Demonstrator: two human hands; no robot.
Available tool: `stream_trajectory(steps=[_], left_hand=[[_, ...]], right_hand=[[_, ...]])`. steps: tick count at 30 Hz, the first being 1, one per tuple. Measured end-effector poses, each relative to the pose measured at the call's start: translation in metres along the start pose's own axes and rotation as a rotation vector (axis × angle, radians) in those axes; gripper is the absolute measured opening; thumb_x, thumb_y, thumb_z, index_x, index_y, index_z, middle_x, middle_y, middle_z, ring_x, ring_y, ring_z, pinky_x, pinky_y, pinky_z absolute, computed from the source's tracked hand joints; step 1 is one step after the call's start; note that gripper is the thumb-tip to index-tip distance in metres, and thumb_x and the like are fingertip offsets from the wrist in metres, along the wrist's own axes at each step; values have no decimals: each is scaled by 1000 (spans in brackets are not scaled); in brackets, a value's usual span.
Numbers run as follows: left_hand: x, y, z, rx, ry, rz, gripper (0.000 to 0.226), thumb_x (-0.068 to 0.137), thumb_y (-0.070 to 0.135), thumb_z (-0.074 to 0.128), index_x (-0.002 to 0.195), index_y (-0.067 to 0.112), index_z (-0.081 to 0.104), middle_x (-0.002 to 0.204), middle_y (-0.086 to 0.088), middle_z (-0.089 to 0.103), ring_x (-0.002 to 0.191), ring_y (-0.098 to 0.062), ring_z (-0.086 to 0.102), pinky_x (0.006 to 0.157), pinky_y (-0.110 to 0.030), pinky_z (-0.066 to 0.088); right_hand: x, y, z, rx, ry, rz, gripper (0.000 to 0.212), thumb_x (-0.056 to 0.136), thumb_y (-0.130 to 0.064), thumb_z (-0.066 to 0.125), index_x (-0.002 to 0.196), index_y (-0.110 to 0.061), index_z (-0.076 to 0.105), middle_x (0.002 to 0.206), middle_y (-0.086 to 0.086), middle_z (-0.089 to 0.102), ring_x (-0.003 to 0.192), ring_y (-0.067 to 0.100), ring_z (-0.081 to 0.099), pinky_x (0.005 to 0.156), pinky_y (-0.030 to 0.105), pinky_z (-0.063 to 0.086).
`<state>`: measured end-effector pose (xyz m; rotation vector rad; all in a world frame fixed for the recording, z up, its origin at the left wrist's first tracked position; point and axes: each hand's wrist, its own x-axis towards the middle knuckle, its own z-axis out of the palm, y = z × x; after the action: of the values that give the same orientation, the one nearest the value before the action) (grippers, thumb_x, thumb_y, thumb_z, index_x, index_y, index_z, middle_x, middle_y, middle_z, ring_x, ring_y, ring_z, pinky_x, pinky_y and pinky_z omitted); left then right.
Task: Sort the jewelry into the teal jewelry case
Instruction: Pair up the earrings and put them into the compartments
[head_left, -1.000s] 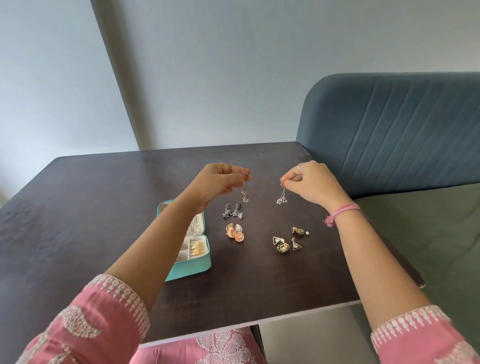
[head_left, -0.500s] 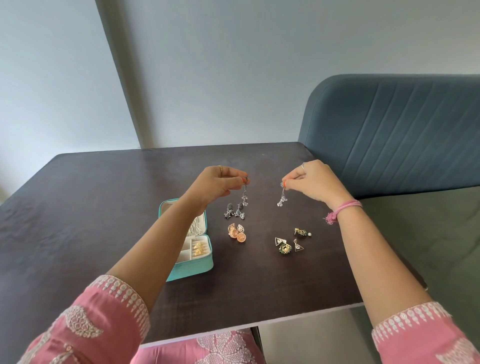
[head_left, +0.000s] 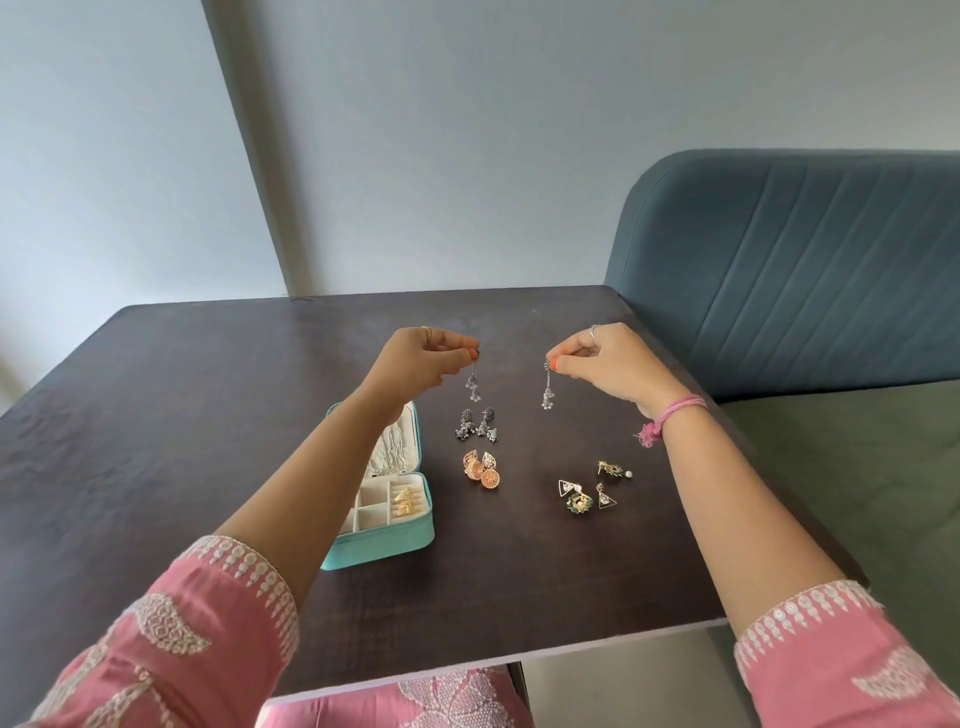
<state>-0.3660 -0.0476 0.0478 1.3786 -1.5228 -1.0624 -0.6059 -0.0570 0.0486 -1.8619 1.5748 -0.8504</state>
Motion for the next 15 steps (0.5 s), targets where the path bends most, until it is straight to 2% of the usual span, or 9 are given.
stream_trajectory(steps=[2,4,8,11,15], left_hand=[[4,-3,-2,41,28,14,12,85,16,70,96,17,72,77,7,67,69,-4,54,54,-10,40],[9,-7,-5,96,50,21,13,83,16,71,96,16,73,76,5,67,67,-5,53,51,-8,39],[23,-15,-9,179,82,31,10,80,20,76,89,20,75,76,-3,70,58,-3,53,65,-20,45],[32,-17,-10,276,79,48,10,80,21,76,90,19,74,72,1,69,43,3,51,58,-12,43],[45,-19,-9,390,35,56,10,82,21,73,91,18,74,75,5,70,35,2,51,47,-5,38]], right_hand=[[4,-1,4,20,4,-14,7,84,-22,69,85,-24,76,87,-8,74,87,7,67,83,26,52],[8,-3,9,32,9,-32,7,84,-21,69,86,-23,75,86,-8,73,84,6,65,76,21,48],[18,-8,19,31,8,-54,9,85,-21,69,90,-20,76,89,-5,74,87,7,66,78,20,49],[27,-10,27,28,7,-73,13,87,-21,67,96,-17,76,93,-3,74,89,8,66,74,15,48],[39,-13,37,44,6,-92,15,88,-19,67,99,-14,75,95,-1,74,86,7,65,70,9,45]])
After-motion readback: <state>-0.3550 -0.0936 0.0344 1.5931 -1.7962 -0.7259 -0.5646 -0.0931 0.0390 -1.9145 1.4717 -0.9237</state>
